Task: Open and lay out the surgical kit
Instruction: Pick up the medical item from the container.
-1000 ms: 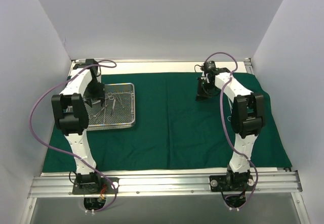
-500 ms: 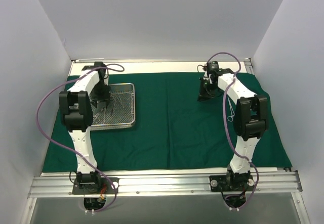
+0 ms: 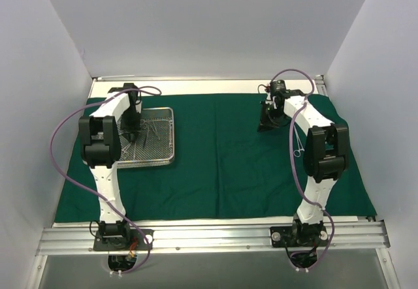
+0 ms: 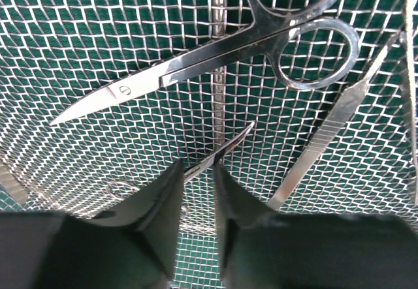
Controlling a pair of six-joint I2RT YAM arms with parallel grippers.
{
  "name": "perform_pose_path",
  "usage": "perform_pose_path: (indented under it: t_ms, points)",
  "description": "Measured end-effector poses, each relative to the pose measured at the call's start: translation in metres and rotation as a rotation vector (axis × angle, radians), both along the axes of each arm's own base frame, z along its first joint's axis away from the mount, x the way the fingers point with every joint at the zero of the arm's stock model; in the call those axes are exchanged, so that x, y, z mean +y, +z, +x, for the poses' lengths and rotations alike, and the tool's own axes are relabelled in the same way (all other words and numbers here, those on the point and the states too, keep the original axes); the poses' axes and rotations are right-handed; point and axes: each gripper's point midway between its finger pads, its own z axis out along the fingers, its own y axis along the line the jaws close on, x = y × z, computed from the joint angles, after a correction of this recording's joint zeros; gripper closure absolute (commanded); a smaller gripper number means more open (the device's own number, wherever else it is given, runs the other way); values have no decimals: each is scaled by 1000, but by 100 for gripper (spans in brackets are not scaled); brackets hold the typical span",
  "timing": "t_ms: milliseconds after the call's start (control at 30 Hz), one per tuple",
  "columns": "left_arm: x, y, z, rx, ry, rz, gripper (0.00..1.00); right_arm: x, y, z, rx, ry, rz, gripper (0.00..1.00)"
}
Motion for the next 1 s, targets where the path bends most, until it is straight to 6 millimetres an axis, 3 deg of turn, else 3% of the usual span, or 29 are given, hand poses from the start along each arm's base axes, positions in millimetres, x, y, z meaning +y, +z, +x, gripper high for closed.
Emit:
perform_pose_path:
  t_ms: [133,233,567,700,867,1000]
  points:
    - [-1,-2,0,-3,-5,-8,81,0,0,0,2,-1,-1,100]
    - [-2,-1,-3,1,-5,-7,97,0,0,-1,3,0,-1,100]
    - [9,12,-10,-9,73,48,98,3,2,-1,2,7,-1,100]
    - [14,40,-4,-56,117,61,98,8,8,2,-12,17,1,100]
    - [8,93,13,-198,148,31,98,16,17,6,-35,35,8,100]
    - [-26,131,17,-300,162,-123,98,38,28,7,-55,85,84,80]
